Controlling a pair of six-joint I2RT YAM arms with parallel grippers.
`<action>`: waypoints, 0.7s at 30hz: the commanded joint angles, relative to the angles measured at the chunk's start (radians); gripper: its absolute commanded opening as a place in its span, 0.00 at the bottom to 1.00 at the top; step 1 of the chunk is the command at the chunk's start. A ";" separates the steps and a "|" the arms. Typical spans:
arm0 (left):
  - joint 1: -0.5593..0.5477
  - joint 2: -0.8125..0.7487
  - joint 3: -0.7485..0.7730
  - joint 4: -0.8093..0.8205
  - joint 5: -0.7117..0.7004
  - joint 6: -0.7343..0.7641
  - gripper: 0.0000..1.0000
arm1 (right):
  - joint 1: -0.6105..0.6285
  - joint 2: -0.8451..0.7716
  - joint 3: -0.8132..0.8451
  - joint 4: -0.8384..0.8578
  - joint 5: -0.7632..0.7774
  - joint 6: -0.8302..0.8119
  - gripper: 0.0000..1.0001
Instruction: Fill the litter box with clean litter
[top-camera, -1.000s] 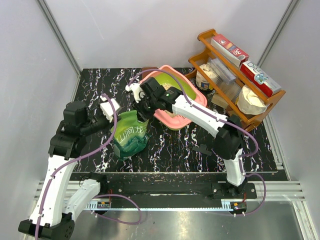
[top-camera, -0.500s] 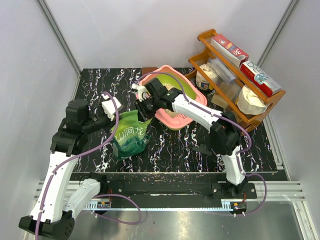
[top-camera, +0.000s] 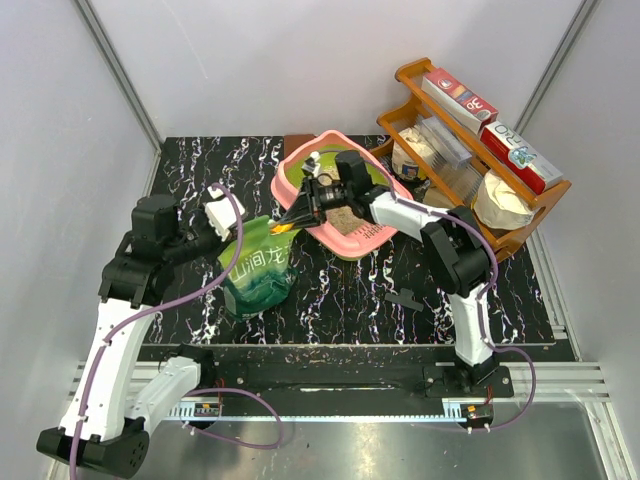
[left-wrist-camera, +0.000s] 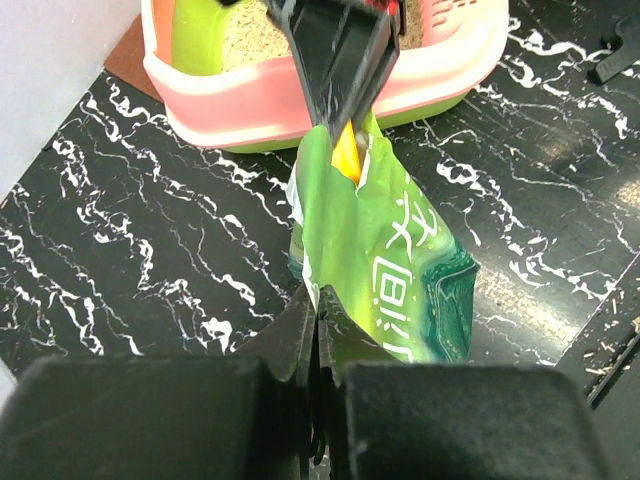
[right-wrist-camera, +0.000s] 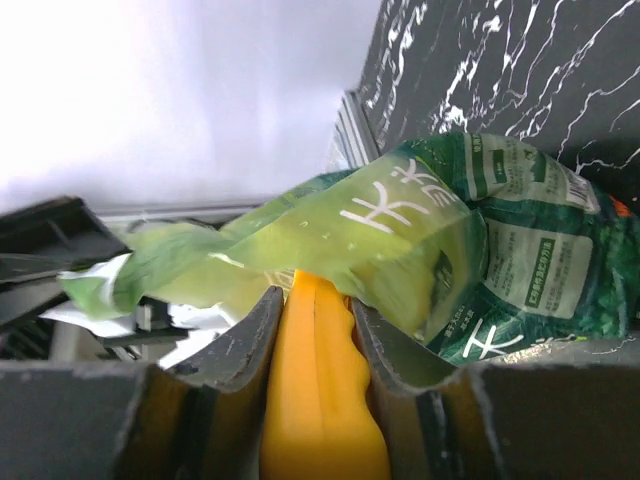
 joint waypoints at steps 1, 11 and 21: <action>0.004 -0.003 0.065 -0.058 -0.048 0.061 0.00 | -0.093 -0.011 -0.063 0.341 -0.031 0.316 0.00; 0.002 0.014 0.073 -0.103 -0.081 0.107 0.00 | -0.150 -0.038 -0.093 0.428 -0.105 0.548 0.00; -0.001 0.016 0.069 -0.092 -0.091 0.120 0.00 | -0.189 -0.113 -0.125 0.444 -0.110 0.508 0.00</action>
